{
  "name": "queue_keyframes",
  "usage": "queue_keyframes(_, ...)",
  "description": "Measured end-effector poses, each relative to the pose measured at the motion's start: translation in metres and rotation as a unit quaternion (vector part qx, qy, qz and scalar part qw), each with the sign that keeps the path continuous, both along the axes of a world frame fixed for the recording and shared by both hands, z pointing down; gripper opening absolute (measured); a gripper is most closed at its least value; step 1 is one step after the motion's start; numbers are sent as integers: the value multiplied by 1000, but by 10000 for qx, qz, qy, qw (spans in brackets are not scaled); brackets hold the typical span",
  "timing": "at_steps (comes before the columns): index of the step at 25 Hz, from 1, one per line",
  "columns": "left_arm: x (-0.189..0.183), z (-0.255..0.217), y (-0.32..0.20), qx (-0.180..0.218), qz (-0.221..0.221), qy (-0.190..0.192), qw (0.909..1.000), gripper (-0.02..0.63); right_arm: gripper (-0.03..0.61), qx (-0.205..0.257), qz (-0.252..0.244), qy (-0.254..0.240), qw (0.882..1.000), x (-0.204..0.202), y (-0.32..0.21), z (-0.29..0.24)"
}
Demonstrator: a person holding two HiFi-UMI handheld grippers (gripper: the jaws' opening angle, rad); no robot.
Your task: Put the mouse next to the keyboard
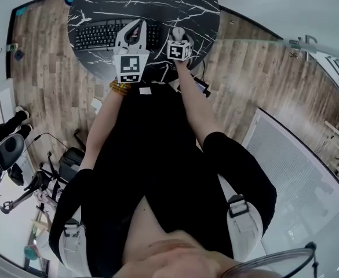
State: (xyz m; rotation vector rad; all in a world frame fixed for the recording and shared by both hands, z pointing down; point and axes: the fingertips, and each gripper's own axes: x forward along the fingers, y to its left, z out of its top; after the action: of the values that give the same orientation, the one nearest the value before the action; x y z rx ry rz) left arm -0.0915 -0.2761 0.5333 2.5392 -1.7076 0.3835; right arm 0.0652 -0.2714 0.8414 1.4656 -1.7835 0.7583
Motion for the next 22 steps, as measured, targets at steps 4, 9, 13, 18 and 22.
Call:
queue_keyframes(4,0,0,2,-9,-7,-19,10000,9,278,7,-18,-19,10000,-2,4,-4)
queue_keyframes(9,3,-1,4,4,14,-16,10000,9,279,65,-7,-53,10000,-3,2,-8)
queue_keyframes(13,6,0,7,6,52,-31,10000,9,278,271,48,76,9996,-3,1,-18)
queue_keyframes(18,9,0,11,-5,88,-50,9999,9,278,555,-38,237,9982,-8,2,-33)
queue_keyframes(22,13,0,13,-9,129,-62,9999,9,278,584,21,113,9982,-14,2,-39)
